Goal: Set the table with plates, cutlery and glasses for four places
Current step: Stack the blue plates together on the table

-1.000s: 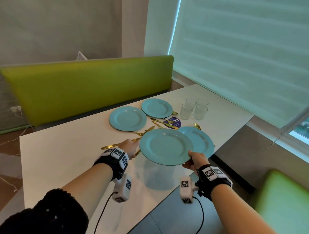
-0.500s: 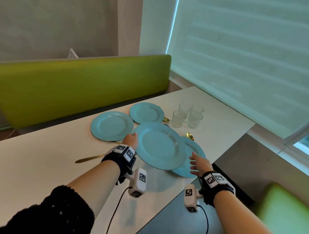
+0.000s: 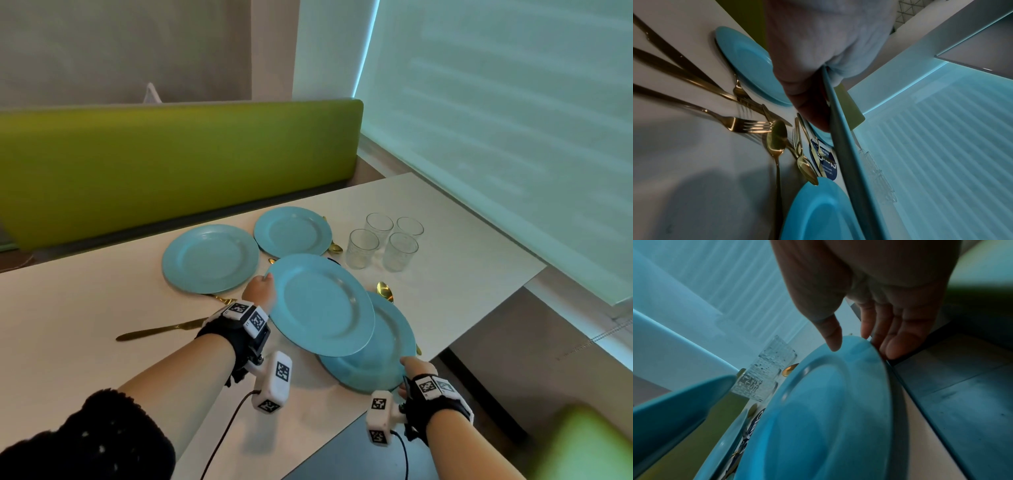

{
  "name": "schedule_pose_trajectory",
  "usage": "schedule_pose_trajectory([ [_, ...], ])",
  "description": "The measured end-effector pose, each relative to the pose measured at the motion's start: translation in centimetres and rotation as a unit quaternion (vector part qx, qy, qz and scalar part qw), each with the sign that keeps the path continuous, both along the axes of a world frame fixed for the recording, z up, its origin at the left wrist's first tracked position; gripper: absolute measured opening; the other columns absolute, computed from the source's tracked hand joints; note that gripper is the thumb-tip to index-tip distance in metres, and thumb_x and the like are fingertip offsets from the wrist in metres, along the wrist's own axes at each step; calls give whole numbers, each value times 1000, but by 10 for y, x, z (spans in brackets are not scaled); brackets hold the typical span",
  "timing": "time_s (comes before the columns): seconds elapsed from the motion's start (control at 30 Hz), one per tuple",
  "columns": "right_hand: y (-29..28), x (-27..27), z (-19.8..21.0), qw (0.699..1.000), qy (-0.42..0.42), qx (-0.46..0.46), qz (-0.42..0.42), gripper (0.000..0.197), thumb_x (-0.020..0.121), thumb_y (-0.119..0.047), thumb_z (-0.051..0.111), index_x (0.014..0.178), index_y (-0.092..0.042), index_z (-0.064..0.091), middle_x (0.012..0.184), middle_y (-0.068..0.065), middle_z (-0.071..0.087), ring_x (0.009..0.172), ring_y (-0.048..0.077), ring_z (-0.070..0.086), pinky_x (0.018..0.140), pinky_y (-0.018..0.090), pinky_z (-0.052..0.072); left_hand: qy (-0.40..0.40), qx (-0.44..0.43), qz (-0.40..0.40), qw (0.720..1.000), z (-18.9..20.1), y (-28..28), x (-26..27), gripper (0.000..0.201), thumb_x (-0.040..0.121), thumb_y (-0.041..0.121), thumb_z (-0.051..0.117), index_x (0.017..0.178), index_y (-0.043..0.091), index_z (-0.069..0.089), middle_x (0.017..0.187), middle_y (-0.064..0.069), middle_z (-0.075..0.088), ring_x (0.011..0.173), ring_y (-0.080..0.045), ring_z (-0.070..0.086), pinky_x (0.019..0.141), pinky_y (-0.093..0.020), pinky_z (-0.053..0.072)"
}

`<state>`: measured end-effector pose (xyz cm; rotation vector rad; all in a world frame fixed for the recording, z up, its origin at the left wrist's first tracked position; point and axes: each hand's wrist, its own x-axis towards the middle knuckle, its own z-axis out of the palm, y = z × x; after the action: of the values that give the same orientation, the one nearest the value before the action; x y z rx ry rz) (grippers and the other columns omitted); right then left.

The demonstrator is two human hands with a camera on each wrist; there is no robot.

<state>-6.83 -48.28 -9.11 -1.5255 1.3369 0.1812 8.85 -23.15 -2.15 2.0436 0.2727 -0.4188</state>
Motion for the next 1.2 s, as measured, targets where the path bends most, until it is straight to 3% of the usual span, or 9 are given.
schedule_pose_trajectory([
  [0.1, 7, -4, 9, 998, -39, 39, -5, 37, 97, -16, 46, 131, -4, 47, 74, 1, 43, 65, 15, 45, 72, 32, 46, 12, -10, -4, 1000, -3, -5, -1, 47, 101, 25, 27, 127, -6, 50, 132, -26, 51, 120, -38, 49, 98, -36, 38],
  [0.17, 8, -2, 8, 998, -49, 29, -5, 43, 99, -22, 41, 135, 3, 43, 73, 0, 42, 67, 17, 47, 81, 36, 47, 14, -13, -2, 1000, -4, -8, -1, 48, 101, 27, 27, 126, -7, 50, 132, -26, 52, 121, -39, 49, 101, -39, 38],
  [0.37, -7, 13, 23, 998, -39, -38, -7, 38, 99, -37, 37, 102, -1, 50, 72, 7, 48, 87, 31, 53, 95, 50, 49, 25, -26, 2, 999, -1, -12, -1, 49, 101, 28, 27, 128, -6, 49, 134, -25, 51, 122, -38, 49, 102, -39, 38],
  [0.43, -10, 16, 37, 997, -57, -45, -4, 28, 100, -35, 37, 104, -9, 47, 82, 9, 51, 83, 29, 53, 90, 48, 51, 24, -32, 3, 999, 0, -13, 1, 49, 102, 28, 26, 129, -7, 48, 135, -26, 50, 123, -39, 48, 105, -40, 38],
  [0.53, -19, 25, 45, 993, -46, -99, 45, 50, 99, -38, 37, 118, 4, 56, 99, 15, 56, 96, 33, 58, 95, 48, 48, 20, -29, 12, 999, 2, -13, 3, 48, 102, 26, 26, 130, -7, 47, 137, -25, 48, 126, -39, 45, 104, -39, 35],
  [0.8, 2, 43, 57, 984, -56, -146, 81, 56, 97, -40, 30, 102, 7, 61, 117, 28, 60, 111, 39, 57, 99, 49, 43, -1, -44, 7, 999, 18, 1, 15, 46, 102, 22, 27, 130, -9, 47, 141, -25, 45, 128, -38, 44, 102, -35, 35],
  [0.9, 25, 51, 76, 983, -80, -145, 72, 49, 96, -41, 31, 83, -1, 57, 113, 30, 60, 108, 42, 57, 95, 55, 45, 2, -58, 5, 998, 18, 12, 18, 46, 102, 22, 28, 130, -8, 47, 141, -24, 45, 129, -37, 44, 105, -36, 35],
  [1.03, 59, 57, 97, 981, -133, -128, 54, 46, 100, -35, 32, 114, 3, 54, 113, 25, 56, 103, 35, 55, 88, 55, 49, 2, -67, 7, 998, 15, 32, 24, 45, 102, 20, 29, 131, -8, 48, 140, -24, 47, 128, -38, 45, 106, -37, 35],
  [1.2, 101, 64, 100, 979, -202, -30, -2, 37, 100, -39, 32, 93, -10, 54, 88, 15, 58, 81, 31, 58, 67, 41, 50, 0, -81, 10, 997, 13, 60, 34, 43, 101, 19, 29, 129, -6, 49, 137, -22, 50, 125, -36, 47, 103, -37, 36],
])
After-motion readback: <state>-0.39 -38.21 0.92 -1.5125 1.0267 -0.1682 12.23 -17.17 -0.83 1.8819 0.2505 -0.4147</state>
